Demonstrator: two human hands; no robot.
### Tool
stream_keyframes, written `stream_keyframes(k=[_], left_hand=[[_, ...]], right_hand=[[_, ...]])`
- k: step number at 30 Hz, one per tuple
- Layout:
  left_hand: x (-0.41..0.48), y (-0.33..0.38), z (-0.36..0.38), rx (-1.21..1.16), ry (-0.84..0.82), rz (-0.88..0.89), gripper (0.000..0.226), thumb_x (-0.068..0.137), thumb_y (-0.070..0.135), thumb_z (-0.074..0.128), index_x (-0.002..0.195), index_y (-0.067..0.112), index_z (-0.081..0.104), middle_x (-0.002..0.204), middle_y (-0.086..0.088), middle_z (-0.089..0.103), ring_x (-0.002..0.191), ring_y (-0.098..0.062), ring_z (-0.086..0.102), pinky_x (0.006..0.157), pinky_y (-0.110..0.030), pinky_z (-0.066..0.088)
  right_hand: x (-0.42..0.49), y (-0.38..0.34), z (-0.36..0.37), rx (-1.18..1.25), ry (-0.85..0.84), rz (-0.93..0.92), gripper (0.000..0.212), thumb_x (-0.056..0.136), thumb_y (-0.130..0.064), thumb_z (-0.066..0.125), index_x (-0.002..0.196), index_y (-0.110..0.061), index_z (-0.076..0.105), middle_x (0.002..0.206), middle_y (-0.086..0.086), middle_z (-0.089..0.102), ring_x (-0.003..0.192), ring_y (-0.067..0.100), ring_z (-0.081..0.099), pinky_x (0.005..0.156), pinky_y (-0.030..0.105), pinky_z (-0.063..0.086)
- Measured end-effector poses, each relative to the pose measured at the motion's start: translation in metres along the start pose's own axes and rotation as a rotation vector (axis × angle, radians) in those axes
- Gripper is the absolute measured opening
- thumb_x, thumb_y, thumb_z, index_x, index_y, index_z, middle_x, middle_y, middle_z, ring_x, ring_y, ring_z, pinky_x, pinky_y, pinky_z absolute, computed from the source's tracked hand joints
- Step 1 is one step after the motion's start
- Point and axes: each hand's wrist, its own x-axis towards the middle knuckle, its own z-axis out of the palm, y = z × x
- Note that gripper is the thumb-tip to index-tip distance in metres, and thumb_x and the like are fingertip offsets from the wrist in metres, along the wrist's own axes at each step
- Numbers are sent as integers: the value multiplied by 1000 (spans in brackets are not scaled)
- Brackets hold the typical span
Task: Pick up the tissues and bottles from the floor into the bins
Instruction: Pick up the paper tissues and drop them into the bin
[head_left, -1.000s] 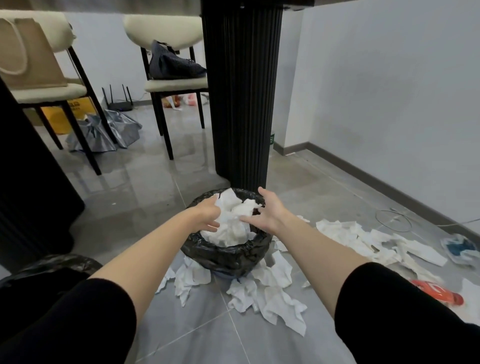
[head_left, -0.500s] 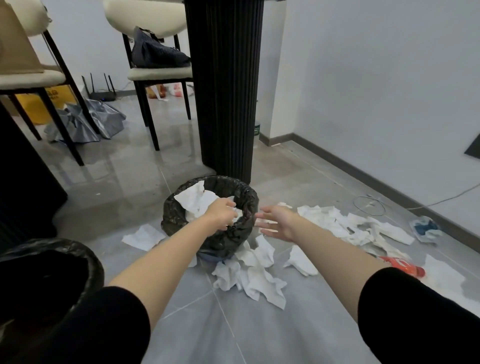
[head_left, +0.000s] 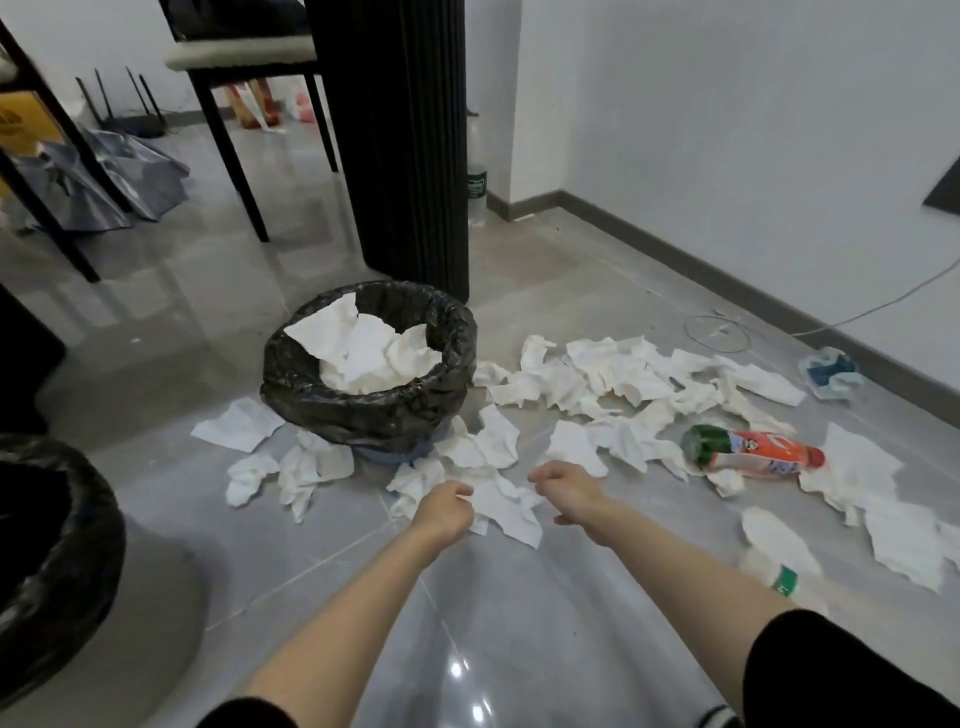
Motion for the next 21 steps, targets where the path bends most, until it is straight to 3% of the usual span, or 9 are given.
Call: stream_keyframes(k=[4, 8, 11, 13, 16, 19, 21], left_hand=[[9, -32, 19, -139, 17, -88, 35, 93, 12, 42, 126, 12, 54, 130, -12, 54, 118, -30, 54, 98, -38, 46], [23, -54, 23, -195, 35, -173, 30, 90, 18, 47, 118, 19, 58, 122, -9, 61, 114, -32, 58, 97, -42, 47], [27, -56, 25, -196, 61, -172, 32, 91, 18, 45, 120, 20, 58, 120, -6, 62, 113, -29, 58, 99, -41, 48], [29, -56, 27, -167, 77, -154, 28, 94, 20, 42, 117, 18, 59, 118, -5, 61, 112, -28, 57, 98, -39, 48], [31, -59, 31, -83, 73, -111, 26, 95, 18, 37, 106, 14, 61, 116, -6, 61, 109, -27, 56, 94, -32, 44], [33, -63, 32, -56, 71, -98, 28, 94, 13, 39, 109, 13, 62, 119, -3, 61, 113, -23, 55, 97, -29, 41], [33, -64, 31, -61, 68, -94, 29, 93, 12, 40, 112, 13, 63, 120, -2, 62, 113, -21, 55, 99, -28, 41]], right_hand=[[17, 27, 29, -221, 83, -136, 37, 82, -3, 47, 104, -22, 69, 131, 5, 54, 128, 24, 43, 101, 22, 30], [29, 40, 54, -497, -77, -193, 34, 88, -14, 47, 115, -29, 63, 153, 11, 25, 142, 27, 15, 105, 24, 20], [32, 44, 59, -614, -138, -173, 33, 92, -20, 48, 120, -31, 62, 159, 10, 9, 142, 30, 9, 112, 30, 20], [37, 48, 60, -663, -148, -164, 36, 94, -19, 46, 125, -31, 59, 158, 5, 14, 138, 33, 16, 112, 29, 21], [40, 58, 57, -735, -114, -136, 42, 93, -14, 42, 134, -17, 50, 151, -1, 34, 130, 32, 28, 106, 31, 32], [41, 67, 56, -710, -33, -95, 32, 89, -8, 41, 115, -13, 58, 132, 4, 54, 121, 29, 37, 98, 33, 40], [40, 69, 54, -630, 22, -87, 34, 89, -8, 42, 115, -16, 62, 127, 4, 57, 121, 25, 41, 98, 31, 40]])
